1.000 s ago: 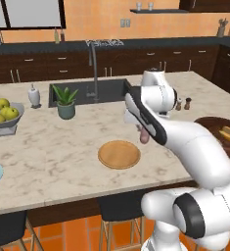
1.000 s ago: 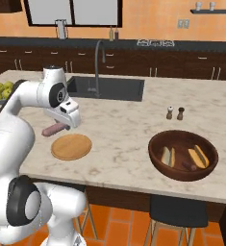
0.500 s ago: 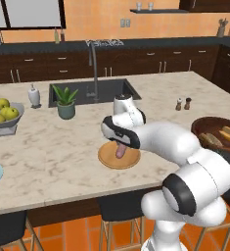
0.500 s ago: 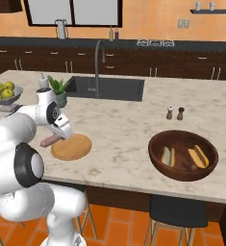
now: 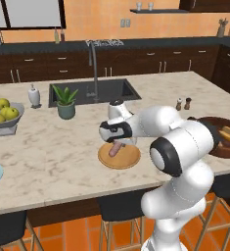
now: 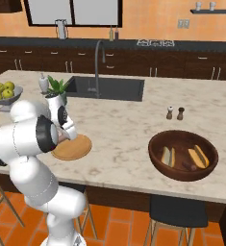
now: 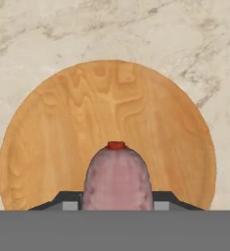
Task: Place one bun and one sausage from the bowl on each plate.
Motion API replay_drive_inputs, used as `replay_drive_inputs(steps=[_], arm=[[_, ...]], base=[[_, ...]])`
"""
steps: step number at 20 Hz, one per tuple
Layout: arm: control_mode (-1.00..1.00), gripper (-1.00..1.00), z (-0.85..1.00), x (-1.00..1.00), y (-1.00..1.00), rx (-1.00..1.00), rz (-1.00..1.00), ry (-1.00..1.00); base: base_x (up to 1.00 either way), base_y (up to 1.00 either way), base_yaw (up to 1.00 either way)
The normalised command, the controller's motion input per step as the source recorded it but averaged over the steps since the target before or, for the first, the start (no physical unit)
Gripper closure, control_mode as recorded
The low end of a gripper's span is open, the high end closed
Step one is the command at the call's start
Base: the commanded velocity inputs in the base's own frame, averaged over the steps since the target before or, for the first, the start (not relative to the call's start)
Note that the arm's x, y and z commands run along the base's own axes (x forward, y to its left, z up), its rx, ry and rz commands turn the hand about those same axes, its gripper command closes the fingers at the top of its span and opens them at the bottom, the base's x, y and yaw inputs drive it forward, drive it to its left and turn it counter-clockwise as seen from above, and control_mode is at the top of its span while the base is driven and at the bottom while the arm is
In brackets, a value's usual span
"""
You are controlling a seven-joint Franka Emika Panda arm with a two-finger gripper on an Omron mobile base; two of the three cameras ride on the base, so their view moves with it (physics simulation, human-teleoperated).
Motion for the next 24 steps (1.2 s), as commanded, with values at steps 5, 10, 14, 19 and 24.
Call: replay_drive_inputs(steps=[5,10,14,19,24], arm=[[-1.0,1.0,-0.43,0.23,0.0,0.0,-0.06,0.0],[-1.0,-1.0,-0.21,0.0,-0.05,0.0,-0.05,0.0],[-1.0,-1.0,0.21,0.0,-0.21,0.03,-0.04,0.0],[-1.0,-1.0,0.98,-0.57,-0.58,0.21,-0.05,-0.08],[-1.0,-1.0,1.0,-1.0,-0.59,0.18,-0.08,-0.02]], base=[[0.0,0.0,0.0],[0.0,0.0,0.0],[0.0,0.0,0.0],[0.0,0.0,0.0],[0.0,0.0,0.0]])
